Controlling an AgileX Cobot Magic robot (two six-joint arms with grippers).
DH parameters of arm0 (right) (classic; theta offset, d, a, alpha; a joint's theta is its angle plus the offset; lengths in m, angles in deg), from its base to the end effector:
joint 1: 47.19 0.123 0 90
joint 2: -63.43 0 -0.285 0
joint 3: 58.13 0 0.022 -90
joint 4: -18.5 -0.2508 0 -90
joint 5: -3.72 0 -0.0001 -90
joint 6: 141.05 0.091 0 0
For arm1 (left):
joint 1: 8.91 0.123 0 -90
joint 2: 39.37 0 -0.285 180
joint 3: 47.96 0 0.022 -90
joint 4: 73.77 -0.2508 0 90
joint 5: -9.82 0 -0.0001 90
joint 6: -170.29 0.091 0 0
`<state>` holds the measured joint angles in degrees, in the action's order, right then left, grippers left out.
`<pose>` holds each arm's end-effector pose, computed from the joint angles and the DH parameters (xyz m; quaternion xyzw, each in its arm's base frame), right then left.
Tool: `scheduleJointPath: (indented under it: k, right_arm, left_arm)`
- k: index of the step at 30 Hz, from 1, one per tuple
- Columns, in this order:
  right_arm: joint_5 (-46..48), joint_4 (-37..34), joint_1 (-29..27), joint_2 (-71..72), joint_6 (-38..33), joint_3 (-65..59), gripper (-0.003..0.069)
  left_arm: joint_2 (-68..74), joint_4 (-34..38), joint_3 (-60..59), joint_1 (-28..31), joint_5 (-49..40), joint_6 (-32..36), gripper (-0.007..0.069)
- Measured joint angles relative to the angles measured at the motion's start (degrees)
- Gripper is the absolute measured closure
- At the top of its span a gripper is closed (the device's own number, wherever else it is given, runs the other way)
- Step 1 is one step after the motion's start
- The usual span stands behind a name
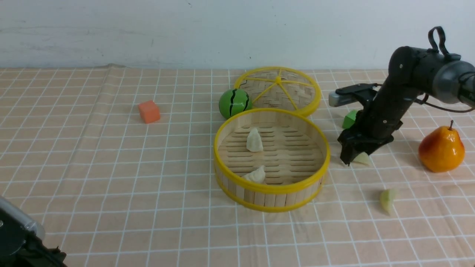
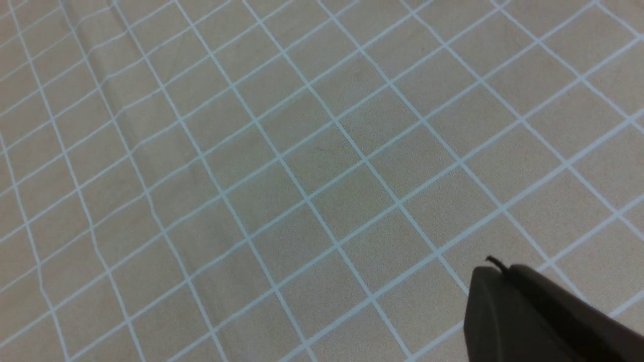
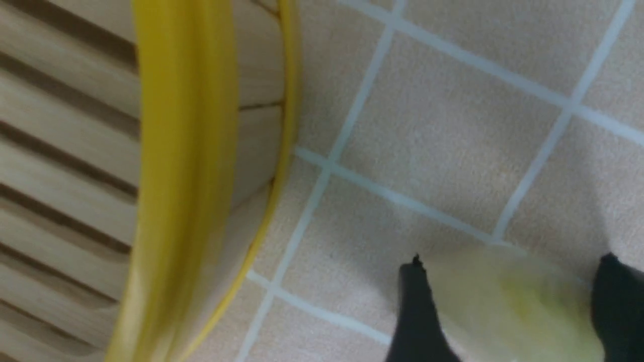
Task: Put the dumplings into the steamer on the table with the brown tablecloth.
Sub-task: 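Reach for and grasp a dumpling lying on the table beside the steamer, then place the dumpling in the bamboo steamer basket with the right gripper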
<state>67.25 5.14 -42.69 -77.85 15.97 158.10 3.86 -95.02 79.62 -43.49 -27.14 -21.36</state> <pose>0.4858 0.0571 0.1703 -0.1947 0.9698 0.0915 0.1150 0.1030 -0.0469 0.2574 0.2674 0.8641 -0.0072 0.4264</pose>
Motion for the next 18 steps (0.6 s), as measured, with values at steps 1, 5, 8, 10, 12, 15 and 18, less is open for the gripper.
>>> scheduleJointPath:
  k: [1,5,8,10,12,15,18]
  right_arm:
    - [0.2,-0.1,0.0,0.0,0.0,0.0,0.0272]
    - [2.3,-0.2,0.0,0.0,0.0,1.2,0.0283]
    - [5.8,-0.2,0.1,0.3,0.0,3.4,0.0472]
    - [6.5,-0.2,0.0,1.2,0.0,5.8,0.0545]
    - [6.7,-0.8,0.0,2.0,0.0,7.6,0.0532]
    - [6.9,-2.6,0.0,4.9,0.0,12.8,0.0524]
    - [7.3,-3.6,0.0,6.5,0.0,15.1,0.0524]
  left_arm:
    - [0.0,0.0,0.0,0.0,0.1,-0.1,0.0638]
    - [0.0,0.0,0.0,0.0,0.2,0.0,0.0638]
    - [0.0,0.0,0.0,0.0,0.2,0.0,0.0638]
    - [0.0,0.0,0.0,0.0,0.2,0.0,0.0638]
    - [0.0,0.0,0.0,0.0,0.2,0.0,0.0638]
    - [0.0,0.0,-0.1,0.0,0.3,0.0,0.0638]
    - [0.0,0.0,-0.2,0.0,0.7,0.0,0.0638]
